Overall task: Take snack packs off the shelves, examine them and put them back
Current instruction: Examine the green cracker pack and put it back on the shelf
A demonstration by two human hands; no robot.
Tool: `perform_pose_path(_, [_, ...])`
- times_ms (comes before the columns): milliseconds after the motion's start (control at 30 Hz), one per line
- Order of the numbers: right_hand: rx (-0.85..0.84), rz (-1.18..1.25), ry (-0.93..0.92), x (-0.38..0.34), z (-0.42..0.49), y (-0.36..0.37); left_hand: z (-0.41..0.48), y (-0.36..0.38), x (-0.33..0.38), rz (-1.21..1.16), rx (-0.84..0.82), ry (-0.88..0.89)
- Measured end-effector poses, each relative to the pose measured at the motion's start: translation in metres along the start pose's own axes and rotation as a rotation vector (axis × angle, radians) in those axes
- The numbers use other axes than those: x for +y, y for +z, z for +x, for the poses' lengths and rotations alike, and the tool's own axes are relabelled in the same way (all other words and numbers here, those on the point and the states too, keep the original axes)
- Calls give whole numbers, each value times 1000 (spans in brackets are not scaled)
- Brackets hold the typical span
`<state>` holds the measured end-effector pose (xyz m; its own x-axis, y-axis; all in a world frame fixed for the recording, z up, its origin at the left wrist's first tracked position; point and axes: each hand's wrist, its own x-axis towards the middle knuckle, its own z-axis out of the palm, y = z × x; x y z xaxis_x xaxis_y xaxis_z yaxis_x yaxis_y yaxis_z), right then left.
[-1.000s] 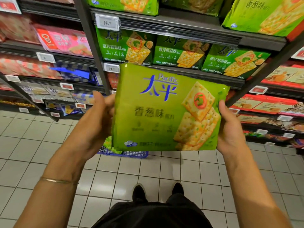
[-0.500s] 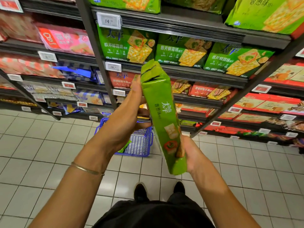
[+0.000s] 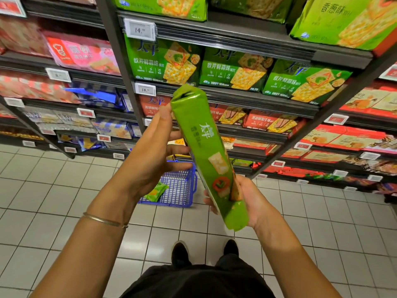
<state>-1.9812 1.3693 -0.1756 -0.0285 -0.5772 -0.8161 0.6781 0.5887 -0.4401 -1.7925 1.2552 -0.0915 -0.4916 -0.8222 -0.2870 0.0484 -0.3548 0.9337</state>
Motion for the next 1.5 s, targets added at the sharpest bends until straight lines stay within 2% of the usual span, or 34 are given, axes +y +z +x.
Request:
perform_pose_path(233, [-49, -35, -130, -11, -8, -4, 9, -21, -7, -273, 74, -191])
perform_pose_path(333, [-26, -109, -149, -17, -13, -6, 13, -30, -13, -298, 91, -232])
perform_pose_path(600, [-19, -119, -114, -21, -12, -14, 15, -44, -25, -376, 79, -296])
perform_pose_path(800, [-13, -78, -146, -21, -11, -14, 11, -47, -29, -387, -36, -210])
perform_pose_path(933, [6, -94, -188, -20, -7, -15, 3, -49, -22, -389, -273, -128])
perform_pose_path(1000, [21, -77, -244, -23, -7, -17, 0, -54, -21, -317, -339, -133])
perform_pose_path(1233, [-8, 160, -456, -35, -3, -38, -10, -54, -35, 407, -330, 94])
perform_pose_path(1367, [-32, 171, -539, -36, -1, -48, -9, -44, -43, 461, -270, 148])
perform_pose_path(1500, [-150, 130, -644, -37, -2, -55, -4, -48, -52, 420, -184, 128])
